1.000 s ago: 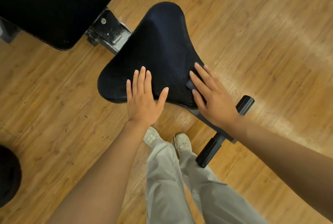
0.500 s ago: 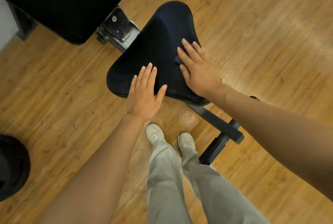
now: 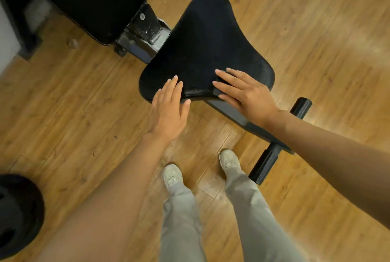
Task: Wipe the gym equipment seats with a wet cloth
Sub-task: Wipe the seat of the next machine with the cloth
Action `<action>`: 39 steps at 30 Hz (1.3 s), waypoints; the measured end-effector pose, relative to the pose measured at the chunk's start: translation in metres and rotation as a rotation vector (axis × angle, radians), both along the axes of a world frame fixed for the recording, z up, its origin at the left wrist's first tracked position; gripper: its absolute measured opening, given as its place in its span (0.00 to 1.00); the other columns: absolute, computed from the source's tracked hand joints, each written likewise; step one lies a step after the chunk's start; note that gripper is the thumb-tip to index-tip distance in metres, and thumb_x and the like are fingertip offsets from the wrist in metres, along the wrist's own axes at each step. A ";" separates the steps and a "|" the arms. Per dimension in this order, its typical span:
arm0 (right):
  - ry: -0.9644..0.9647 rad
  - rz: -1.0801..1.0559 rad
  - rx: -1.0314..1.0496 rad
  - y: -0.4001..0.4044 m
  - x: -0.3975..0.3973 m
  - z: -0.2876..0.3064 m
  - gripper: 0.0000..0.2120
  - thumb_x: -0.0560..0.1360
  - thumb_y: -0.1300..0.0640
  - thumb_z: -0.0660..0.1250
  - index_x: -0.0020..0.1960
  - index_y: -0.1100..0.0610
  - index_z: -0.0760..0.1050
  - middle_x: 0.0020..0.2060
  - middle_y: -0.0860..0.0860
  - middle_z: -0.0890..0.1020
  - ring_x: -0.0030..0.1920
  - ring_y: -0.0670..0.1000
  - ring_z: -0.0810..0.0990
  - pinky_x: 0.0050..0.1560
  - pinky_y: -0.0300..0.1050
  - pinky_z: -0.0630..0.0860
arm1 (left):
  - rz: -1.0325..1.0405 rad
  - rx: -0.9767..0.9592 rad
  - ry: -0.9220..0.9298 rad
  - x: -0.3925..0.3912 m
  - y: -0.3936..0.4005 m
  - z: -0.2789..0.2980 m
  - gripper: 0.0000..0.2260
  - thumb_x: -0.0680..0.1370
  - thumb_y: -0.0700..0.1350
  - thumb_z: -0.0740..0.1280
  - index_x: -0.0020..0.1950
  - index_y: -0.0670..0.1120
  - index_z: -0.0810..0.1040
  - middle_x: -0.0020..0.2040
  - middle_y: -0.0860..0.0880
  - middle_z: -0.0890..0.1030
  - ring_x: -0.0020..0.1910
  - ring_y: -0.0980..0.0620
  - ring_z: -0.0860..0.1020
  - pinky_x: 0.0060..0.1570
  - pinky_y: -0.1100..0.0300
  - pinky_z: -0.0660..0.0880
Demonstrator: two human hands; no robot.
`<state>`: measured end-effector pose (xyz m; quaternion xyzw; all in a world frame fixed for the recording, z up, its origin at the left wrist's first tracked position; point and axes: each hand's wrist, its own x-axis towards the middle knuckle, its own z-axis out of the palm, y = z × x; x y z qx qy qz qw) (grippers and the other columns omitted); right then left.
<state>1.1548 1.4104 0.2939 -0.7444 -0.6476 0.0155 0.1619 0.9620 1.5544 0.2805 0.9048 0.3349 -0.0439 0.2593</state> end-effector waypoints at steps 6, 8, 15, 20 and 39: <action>-0.050 -0.040 0.038 0.005 -0.034 0.001 0.17 0.84 0.50 0.59 0.66 0.55 0.79 0.69 0.55 0.77 0.66 0.59 0.77 0.61 0.55 0.78 | -0.096 0.093 -0.003 -0.032 0.015 0.001 0.24 0.85 0.51 0.54 0.80 0.44 0.58 0.81 0.47 0.55 0.80 0.51 0.51 0.78 0.53 0.46; -0.055 -0.038 0.060 0.006 -0.046 -0.003 0.18 0.84 0.49 0.58 0.66 0.55 0.80 0.68 0.55 0.77 0.66 0.60 0.77 0.62 0.56 0.78 | -0.112 0.118 0.009 -0.043 0.017 -0.002 0.25 0.85 0.52 0.54 0.80 0.44 0.57 0.81 0.47 0.55 0.80 0.51 0.51 0.79 0.53 0.46; -0.110 -0.019 0.149 0.011 -0.059 -0.022 0.17 0.84 0.51 0.59 0.66 0.57 0.79 0.69 0.57 0.76 0.66 0.61 0.77 0.65 0.57 0.76 | -0.099 0.197 -0.106 -0.061 0.015 -0.024 0.24 0.85 0.50 0.56 0.79 0.43 0.59 0.81 0.46 0.56 0.80 0.50 0.51 0.79 0.53 0.46; -0.130 -0.046 0.301 0.025 -0.076 -0.043 0.15 0.84 0.54 0.62 0.67 0.59 0.78 0.69 0.59 0.76 0.68 0.61 0.75 0.68 0.58 0.73 | -0.025 0.264 -0.213 -0.073 0.027 -0.045 0.24 0.85 0.50 0.54 0.80 0.43 0.58 0.81 0.47 0.56 0.80 0.52 0.51 0.77 0.58 0.42; -0.527 -0.085 0.886 0.121 -0.130 -0.162 0.17 0.83 0.58 0.63 0.70 0.60 0.74 0.70 0.60 0.73 0.71 0.64 0.70 0.74 0.60 0.65 | -0.508 0.627 -0.734 -0.083 0.117 -0.142 0.35 0.78 0.46 0.70 0.78 0.35 0.56 0.79 0.39 0.58 0.80 0.45 0.55 0.78 0.47 0.54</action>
